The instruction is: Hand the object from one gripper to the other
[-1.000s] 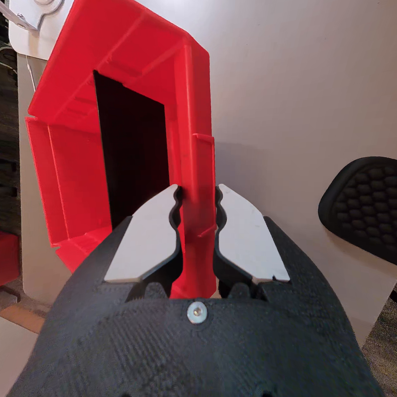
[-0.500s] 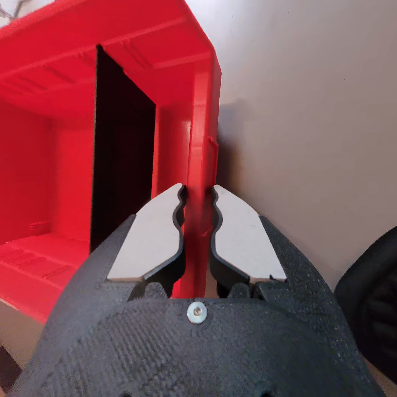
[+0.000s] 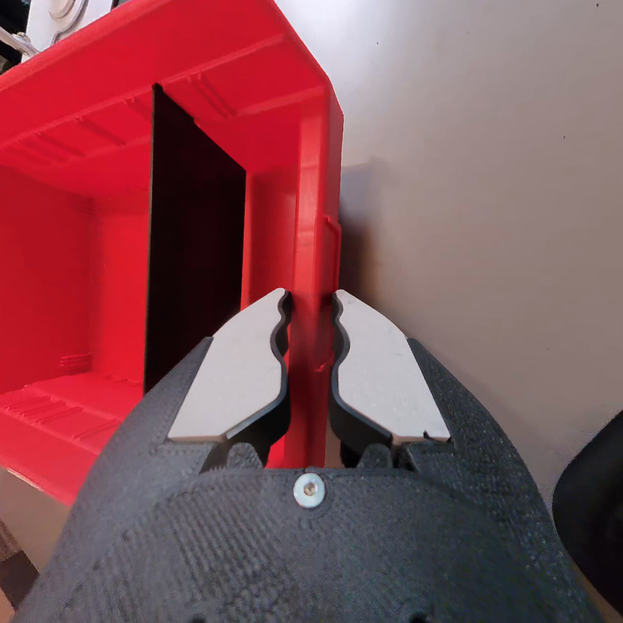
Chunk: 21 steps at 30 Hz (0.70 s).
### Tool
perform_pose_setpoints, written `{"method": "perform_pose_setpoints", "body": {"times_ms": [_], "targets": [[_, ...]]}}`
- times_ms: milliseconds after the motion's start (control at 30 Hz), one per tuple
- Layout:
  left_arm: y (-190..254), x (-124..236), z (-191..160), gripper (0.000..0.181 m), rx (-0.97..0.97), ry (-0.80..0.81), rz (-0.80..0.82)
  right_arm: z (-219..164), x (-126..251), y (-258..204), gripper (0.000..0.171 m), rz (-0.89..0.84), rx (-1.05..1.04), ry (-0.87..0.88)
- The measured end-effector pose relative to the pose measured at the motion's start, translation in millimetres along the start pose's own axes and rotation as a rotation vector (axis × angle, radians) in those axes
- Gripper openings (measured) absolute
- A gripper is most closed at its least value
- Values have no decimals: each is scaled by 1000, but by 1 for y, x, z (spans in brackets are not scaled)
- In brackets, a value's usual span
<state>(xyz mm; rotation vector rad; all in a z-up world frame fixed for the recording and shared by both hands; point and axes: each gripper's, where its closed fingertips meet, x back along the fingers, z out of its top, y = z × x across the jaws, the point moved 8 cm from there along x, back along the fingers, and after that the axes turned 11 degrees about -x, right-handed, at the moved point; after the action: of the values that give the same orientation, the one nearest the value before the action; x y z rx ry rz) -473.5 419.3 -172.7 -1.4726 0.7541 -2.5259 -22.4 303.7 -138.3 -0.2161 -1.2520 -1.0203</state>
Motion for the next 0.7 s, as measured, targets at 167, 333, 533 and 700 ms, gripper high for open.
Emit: {"method": "perform_pose_setpoints", "body": {"times_ms": [167,333,533,700], "targets": [[-6,-10,12,23,-17,4,-1,-3,-48,5,46,-38,51,-117],[-13,-28,38,23,-63,29,-22,19,-53,-11,32,-129,160,-58],[-19,-58,90,23,-178,105,-85,21,-31,-64,32,-38,260,50],[-25,-81,128,29,-253,185,-124,15,-6,-111,32,40,408,124]]}}
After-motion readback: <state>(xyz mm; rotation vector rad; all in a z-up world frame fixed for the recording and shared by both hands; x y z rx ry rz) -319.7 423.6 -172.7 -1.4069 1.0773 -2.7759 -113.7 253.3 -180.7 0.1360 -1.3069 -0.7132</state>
